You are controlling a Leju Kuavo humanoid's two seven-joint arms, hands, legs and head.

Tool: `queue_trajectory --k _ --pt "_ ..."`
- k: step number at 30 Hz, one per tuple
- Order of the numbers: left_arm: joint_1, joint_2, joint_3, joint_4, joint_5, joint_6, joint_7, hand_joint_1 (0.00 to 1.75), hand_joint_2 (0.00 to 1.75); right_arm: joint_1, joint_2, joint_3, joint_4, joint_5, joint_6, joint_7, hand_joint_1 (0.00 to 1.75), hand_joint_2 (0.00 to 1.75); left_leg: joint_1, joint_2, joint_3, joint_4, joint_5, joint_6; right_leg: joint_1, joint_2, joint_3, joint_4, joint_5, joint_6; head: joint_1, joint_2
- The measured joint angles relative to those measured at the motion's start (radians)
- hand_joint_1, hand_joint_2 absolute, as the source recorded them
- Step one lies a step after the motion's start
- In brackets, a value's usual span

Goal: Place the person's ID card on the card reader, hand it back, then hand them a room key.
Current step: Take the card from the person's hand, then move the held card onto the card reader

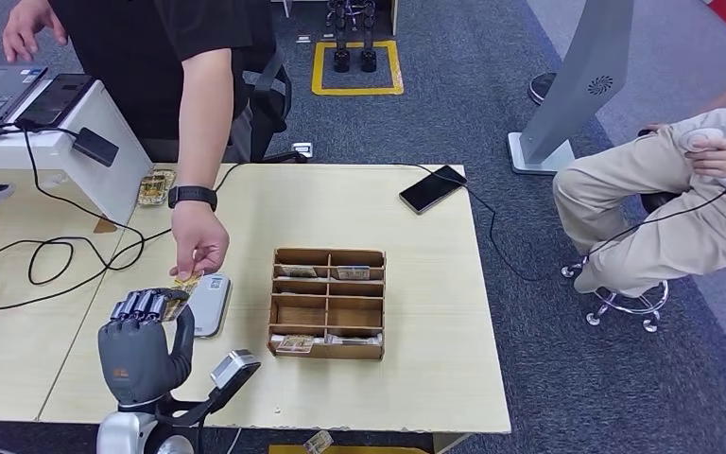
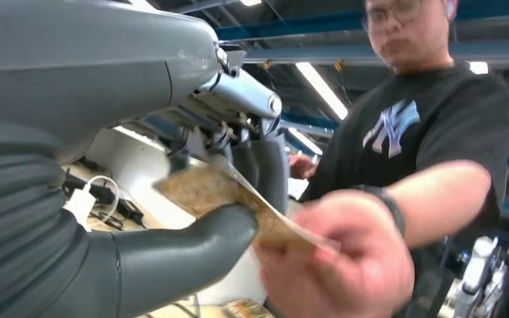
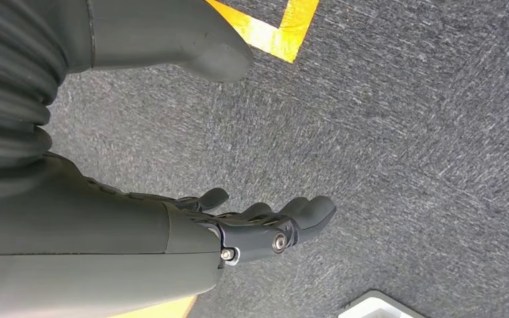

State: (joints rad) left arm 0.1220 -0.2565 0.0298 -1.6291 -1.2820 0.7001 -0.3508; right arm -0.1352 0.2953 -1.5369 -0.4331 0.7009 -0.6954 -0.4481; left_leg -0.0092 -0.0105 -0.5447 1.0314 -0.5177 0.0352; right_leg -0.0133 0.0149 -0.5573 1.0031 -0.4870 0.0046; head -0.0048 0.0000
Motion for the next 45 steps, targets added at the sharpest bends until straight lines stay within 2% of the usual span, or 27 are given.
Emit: queue_trajectory --k 16,28,32,39,45 --pt "-0.005 0.001 0.003 0.002 0.048 0.0 -0.045 1.75 1.75 -0.002 -0.003 0.0 0.008 -0.008 0.0 -0.007 0.0 1.75 0.0 0.0 0.0 0.0 0.0 0.0 0.0 0.0 0.0 0.0 0.0 0.0 0.0 0.0" --pt "-0.004 0.001 0.051 0.005 0.075 0.0 -0.051 1.75 1.75 -0.002 -0.006 0.0 0.013 -0.012 0.0 -0.003 0.0 1.75 0.0 0.0 0.0 0.0 0.0 0.0 0.0 0.0 0.0 0.0 0.0 0.0 0.0 0.0" --pt "-0.004 0.0 0.101 0.005 0.088 0.0 -0.045 1.75 1.75 -0.002 -0.006 0.0 0.014 -0.031 0.0 -0.008 0.0 1.75 0.0 0.0 0.0 0.0 0.0 0.0 0.0 0.0 0.0 0.0 0.0 0.0 0.0 0.0" --pt "-0.004 -0.004 0.234 0.005 0.114 0.0 -0.071 1.75 1.75 -0.002 -0.006 -0.001 0.015 -0.044 0.0 -0.003 0.0 1.75 0.0 0.0 0.0 0.0 0.0 0.0 0.0 0.001 0.0 0.0 0.0 0.0 0.0 0.0" --pt "-0.004 -0.005 0.271 0.005 0.112 0.0 -0.072 1.75 1.75 -0.002 -0.006 -0.001 0.015 -0.044 0.0 -0.003 0.0 1.75 0.0 0.0 0.0 0.0 0.0 0.0 0.0 0.001 0.0 0.0 0.0 0.0 0.0 0.0"
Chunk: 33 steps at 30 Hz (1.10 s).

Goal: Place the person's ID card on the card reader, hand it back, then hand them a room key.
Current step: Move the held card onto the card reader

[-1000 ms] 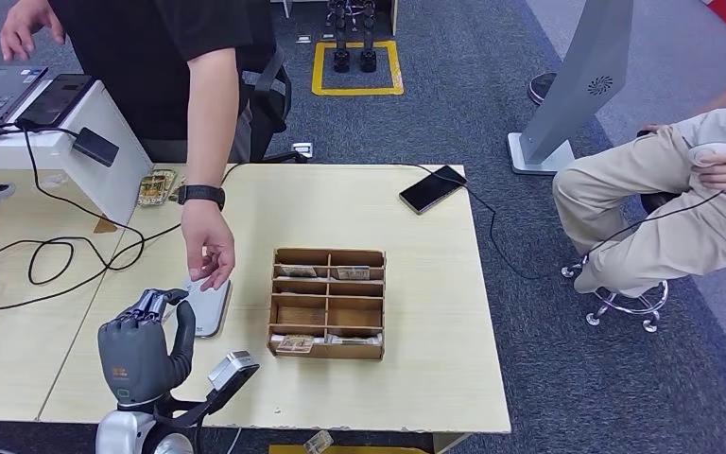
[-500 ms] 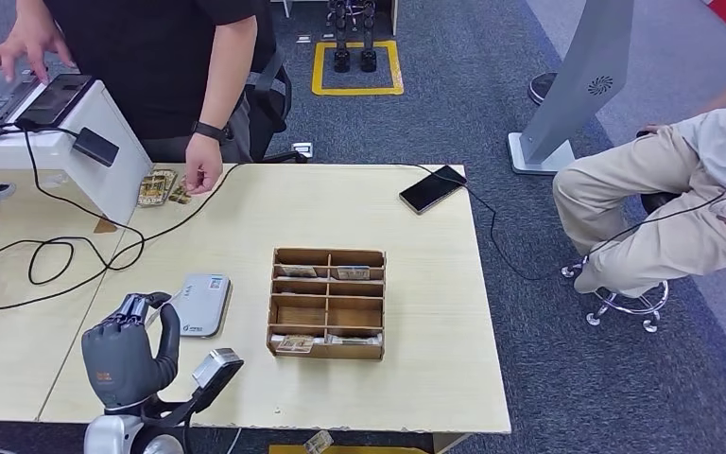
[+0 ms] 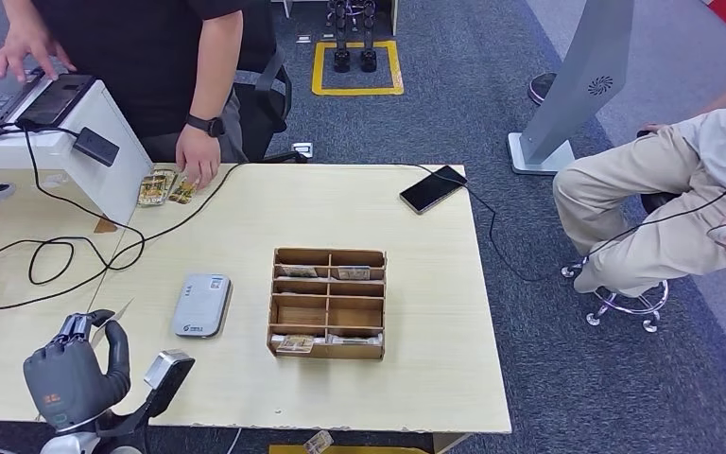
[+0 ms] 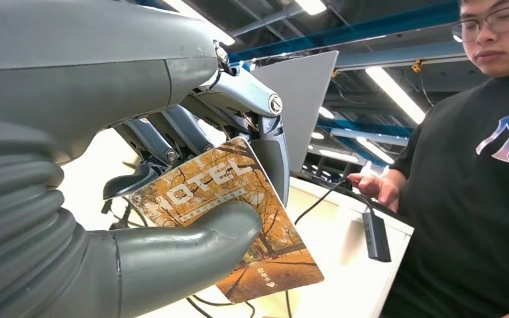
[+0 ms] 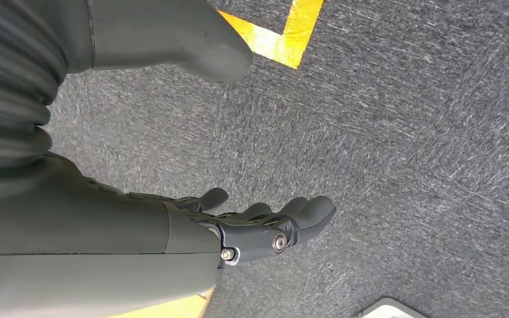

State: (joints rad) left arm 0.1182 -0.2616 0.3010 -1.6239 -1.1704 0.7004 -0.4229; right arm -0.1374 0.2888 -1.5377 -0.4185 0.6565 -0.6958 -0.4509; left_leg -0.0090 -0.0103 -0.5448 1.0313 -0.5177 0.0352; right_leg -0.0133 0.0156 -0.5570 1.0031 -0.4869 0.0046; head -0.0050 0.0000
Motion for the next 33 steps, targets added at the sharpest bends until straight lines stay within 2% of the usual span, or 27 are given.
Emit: queue_trajectory --k 6,12,16,20,24,28,33 --pt "-0.001 -0.001 0.045 0.005 0.003 0.0 -0.017 1.75 1.75 0.0 0.0 0.0 -0.001 0.001 0.0 0.002 0.0 1.75 0.0 0.0 0.0 0.0 0.0 0.0 0.0 0.0 0.0 0.0 0.0 0.0 0.0 0.0" --pt "-0.021 0.0 0.165 0.064 0.05 0.0 -0.149 1.75 1.75 0.0 -0.002 0.0 -0.003 0.007 0.0 0.013 0.0 1.75 0.0 0.0 0.0 0.0 0.0 0.0 0.0 0.0 0.0 0.0 0.0 0.0 0.0 0.0" --pt "-0.049 0.0 0.219 0.112 0.081 0.0 -0.189 1.75 1.75 0.0 -0.003 0.0 -0.003 0.01 0.0 0.01 0.0 1.75 0.0 0.0 0.0 0.0 0.0 0.0 0.0 0.0 0.0 0.0 0.0 0.0 0.0 0.0" --pt "-0.061 0.0 0.228 0.139 0.068 0.0 -0.188 1.75 1.75 -0.001 -0.006 0.0 0.0 0.019 0.0 0.0 0.0 1.75 0.0 0.001 0.0 0.0 0.0 0.0 0.0 0.0 0.0 0.0 0.0 0.0 0.0 0.0" --pt "-0.089 0.0 0.217 0.164 0.013 0.0 -0.151 1.75 1.75 -0.002 -0.016 0.001 0.012 0.026 0.0 -0.009 0.0 1.75 0.0 0.0 0.0 0.0 0.0 0.0 0.0 0.0 0.0 0.0 0.0 0.0 0.0 0.0" --pt "-0.154 0.0 0.206 0.221 -0.011 0.0 -0.143 1.75 1.75 -0.004 -0.025 0.009 0.031 0.034 0.0 -0.012 0.0 1.75 0.0 0.0 0.0 0.0 0.0 0.0 0.0 0.0 0.0 0.0 0.001 0.0 0.0 0.0" --pt "-0.232 -0.003 0.206 0.289 0.008 0.0 -0.176 1.75 1.75 -0.006 -0.038 0.022 0.052 0.034 0.0 -0.018 0.0 1.75 0.0 0.0 0.001 0.0 0.0 0.0 0.0 0.0 0.0 0.0 0.001 0.0 0.0 0.0"
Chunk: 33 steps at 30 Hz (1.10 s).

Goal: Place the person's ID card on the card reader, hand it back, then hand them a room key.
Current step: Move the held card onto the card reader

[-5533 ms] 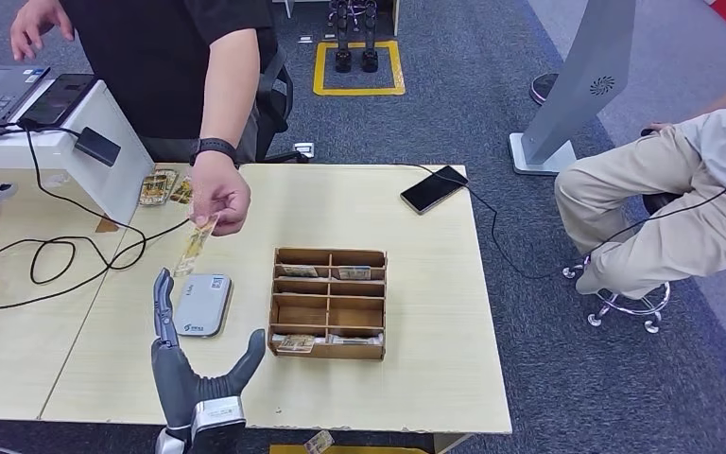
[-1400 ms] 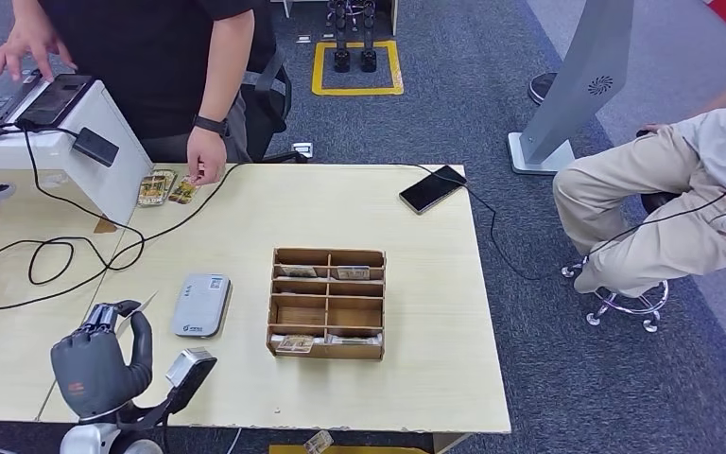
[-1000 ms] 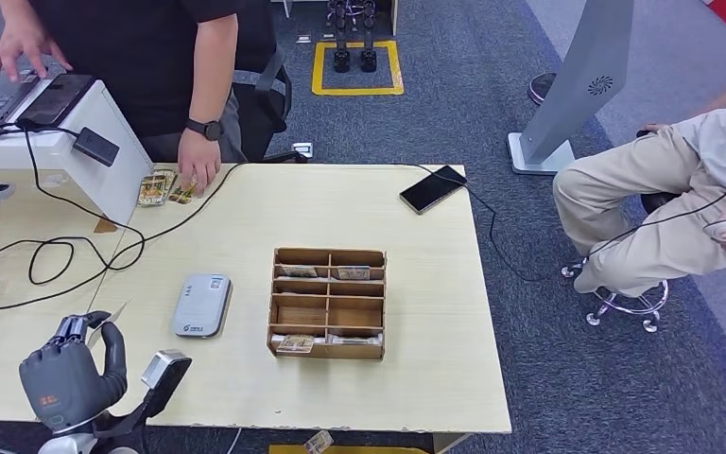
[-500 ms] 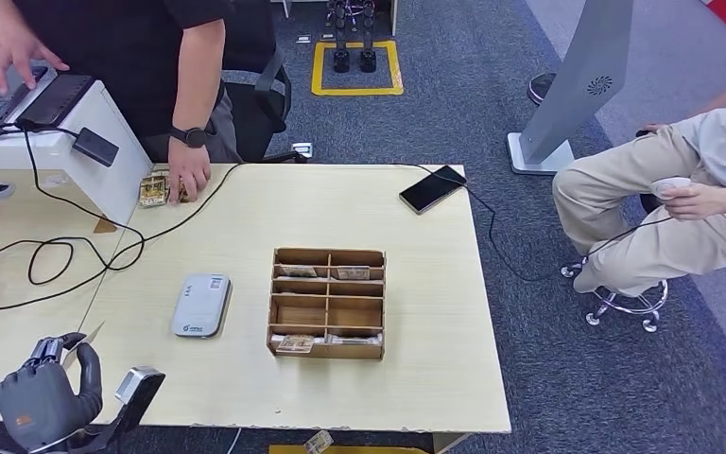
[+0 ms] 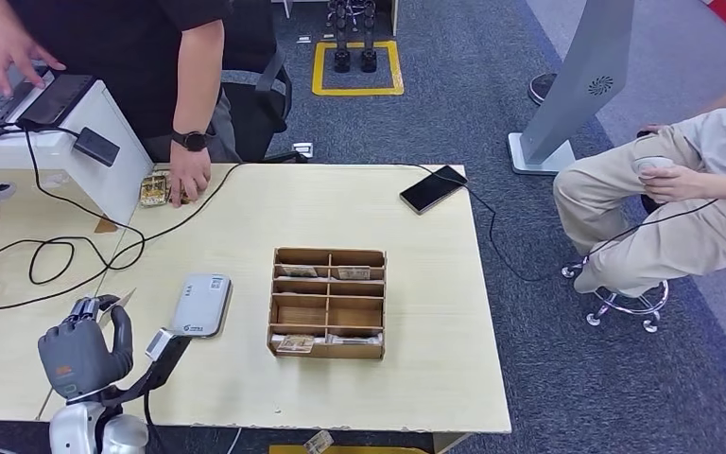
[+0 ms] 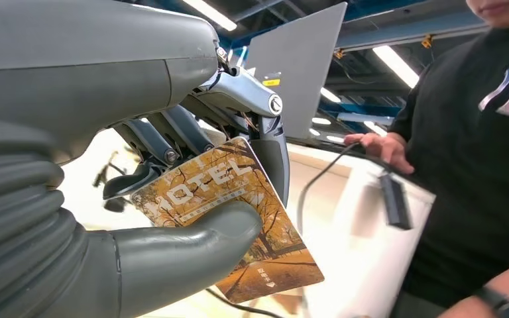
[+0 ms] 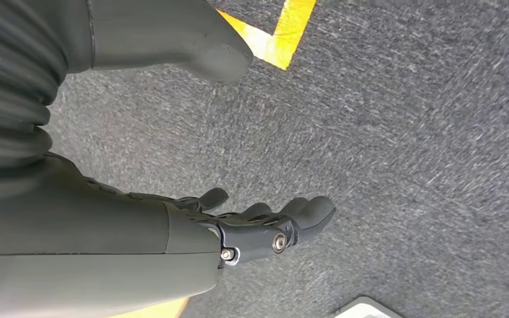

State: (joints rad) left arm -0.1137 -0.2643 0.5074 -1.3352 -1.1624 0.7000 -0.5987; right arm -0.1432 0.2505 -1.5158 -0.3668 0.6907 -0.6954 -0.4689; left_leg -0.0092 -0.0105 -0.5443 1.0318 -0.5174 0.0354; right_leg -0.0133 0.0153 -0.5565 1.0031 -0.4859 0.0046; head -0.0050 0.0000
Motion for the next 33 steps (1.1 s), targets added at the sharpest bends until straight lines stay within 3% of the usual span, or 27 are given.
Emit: queue_trajectory --k 10,23,27,33 --pt "-0.089 -0.015 0.0 0.102 0.073 0.0 -0.055 1.75 1.75 -0.002 -0.019 0.03 0.028 -0.001 0.0 -0.001 0.0 1.75 0.0 0.0 0.0 0.0 0.0 0.0 0.0 0.0 0.0 0.0 0.0 0.0 0.0 0.0" --pt "-0.117 -0.022 -0.01 0.142 -0.099 0.0 -0.001 1.75 1.75 -0.002 -0.036 0.066 0.051 -0.014 0.002 -0.006 0.0 1.75 0.0 0.001 0.0 0.0 0.0 0.0 0.0 0.0 -0.001 0.0 0.0 0.0 0.0 0.0" --pt "-0.122 -0.022 -0.022 0.153 -0.238 0.0 0.084 1.75 1.75 -0.001 -0.039 0.082 0.056 -0.02 0.003 -0.004 0.0 1.75 0.0 0.001 0.0 0.0 0.0 0.0 0.0 0.001 -0.001 0.0 0.0 0.0 0.0 0.0" --pt "-0.143 0.003 -0.163 0.232 -0.312 0.0 0.416 1.75 1.75 -0.001 -0.045 0.107 0.059 -0.039 0.004 0.008 0.0 1.75 0.0 0.0 0.0 0.0 0.0 0.0 0.0 0.0 0.0 0.0 0.0 0.0 0.0 0.0"
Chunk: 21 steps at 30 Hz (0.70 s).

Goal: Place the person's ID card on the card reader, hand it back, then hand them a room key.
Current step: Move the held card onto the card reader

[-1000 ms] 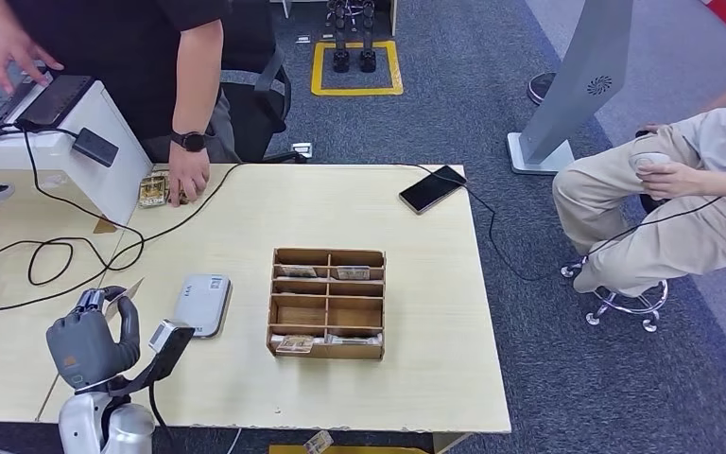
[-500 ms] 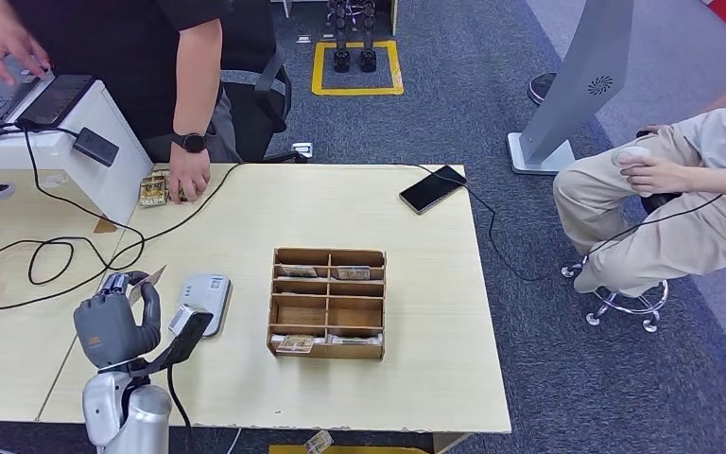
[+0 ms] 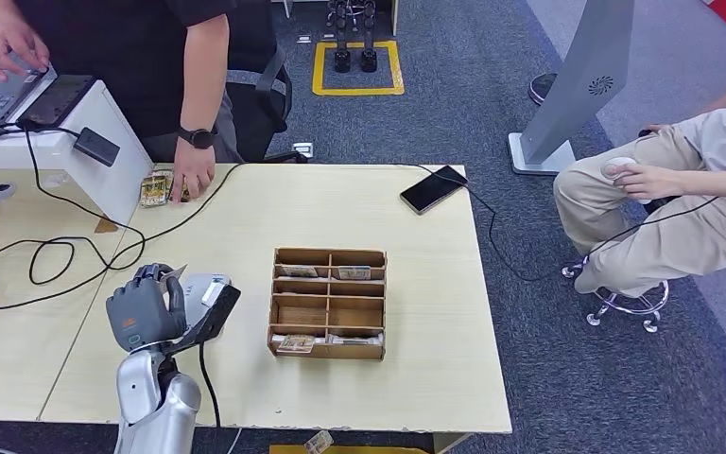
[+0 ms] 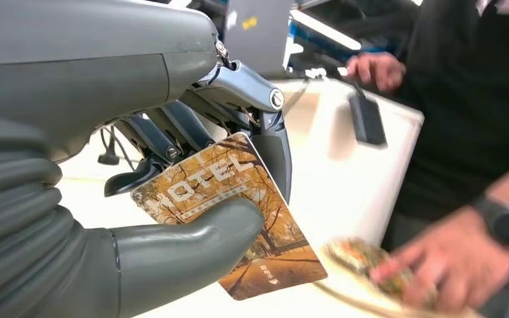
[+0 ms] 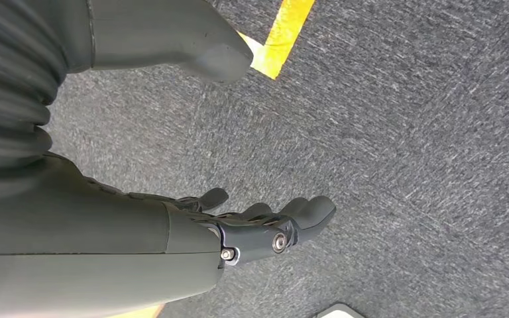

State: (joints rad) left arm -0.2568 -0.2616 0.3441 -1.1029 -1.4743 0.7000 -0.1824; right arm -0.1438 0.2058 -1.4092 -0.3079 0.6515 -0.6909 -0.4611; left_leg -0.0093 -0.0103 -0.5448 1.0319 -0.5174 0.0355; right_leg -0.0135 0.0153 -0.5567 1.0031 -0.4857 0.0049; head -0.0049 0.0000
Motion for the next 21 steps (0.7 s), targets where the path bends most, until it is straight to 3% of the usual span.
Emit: queue_trajectory --k 3,7,21 --pt "-0.01 0.019 -0.082 0.05 -0.002 0.0 0.077 1.75 1.75 0.001 -0.001 0.008 0.0 -0.009 -0.001 0.001 0.0 1.75 0.0 0.0 0.0 0.0 0.0 0.0 0.0 0.0 0.0 0.0 0.0 0.0 0.0 0.0" --pt "-0.014 0.042 -0.152 0.095 -0.002 0.0 0.107 1.75 1.75 0.004 -0.002 0.013 0.0 -0.019 -0.002 -0.001 0.0 1.75 0.0 0.0 0.0 0.0 0.0 0.0 0.0 0.0 0.0 0.0 0.0 0.0 0.0 0.0" --pt "-0.026 0.075 -0.244 0.171 0.0 0.001 0.14 1.75 1.75 0.009 0.0 0.009 -0.031 -0.036 -0.004 -0.043 0.0 1.75 0.0 0.0 0.0 0.0 0.0 0.0 0.0 0.0 0.0 0.0 0.0 0.0 0.0 0.0"
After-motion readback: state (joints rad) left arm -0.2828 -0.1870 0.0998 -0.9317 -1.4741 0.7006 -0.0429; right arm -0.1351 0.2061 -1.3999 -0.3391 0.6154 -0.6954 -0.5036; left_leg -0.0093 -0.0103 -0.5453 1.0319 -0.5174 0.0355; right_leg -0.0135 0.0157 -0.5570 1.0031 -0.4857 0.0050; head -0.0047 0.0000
